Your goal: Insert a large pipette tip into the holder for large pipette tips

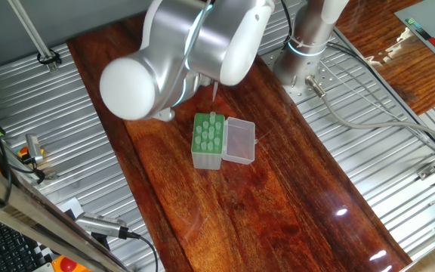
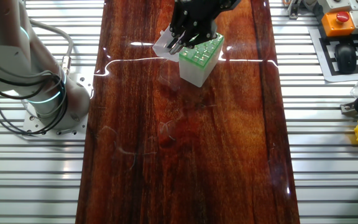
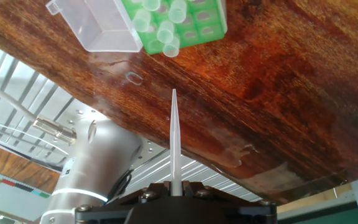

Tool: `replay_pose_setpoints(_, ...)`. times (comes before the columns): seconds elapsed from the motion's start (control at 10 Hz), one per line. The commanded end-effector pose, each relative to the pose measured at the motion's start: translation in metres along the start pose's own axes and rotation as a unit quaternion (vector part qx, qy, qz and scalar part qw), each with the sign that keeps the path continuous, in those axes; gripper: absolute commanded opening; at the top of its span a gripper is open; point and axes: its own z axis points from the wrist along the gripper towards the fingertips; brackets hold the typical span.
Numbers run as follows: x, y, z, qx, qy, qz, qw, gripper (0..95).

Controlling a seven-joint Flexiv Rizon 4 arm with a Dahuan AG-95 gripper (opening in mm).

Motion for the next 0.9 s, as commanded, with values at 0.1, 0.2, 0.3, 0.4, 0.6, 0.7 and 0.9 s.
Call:
replay_pose_setpoints(0.1,0.0043,-0.0038,-0.002,0.004,-0.005,0.001,1.0,0.0)
replay_pose_setpoints(0.2,0.0072,-0.0068,-0.0015,0.003,-0.009,0.001,1.0,0.0)
replay_pose_setpoints(0.3,0.0083,-0.0083,-0.0011,0.003,-0.011,0.0,0.9999,0.0)
replay_pose_setpoints(0.4,0.0099,-0.0113,0.0004,0.004,-0.013,0.003,0.9999,0.0)
replay_pose_setpoints(0.6,0.0096,-0.012,0.0012,0.004,-0.017,0.005,0.9998,0.0)
replay_pose_setpoints(0.7,0.0095,-0.0119,0.0013,0.003,-0.02,0.006,0.9998,0.0)
replay_pose_setpoints(0.9,0.0066,-0.009,0.0009,0.007,-0.022,0.008,0.9997,0.0)
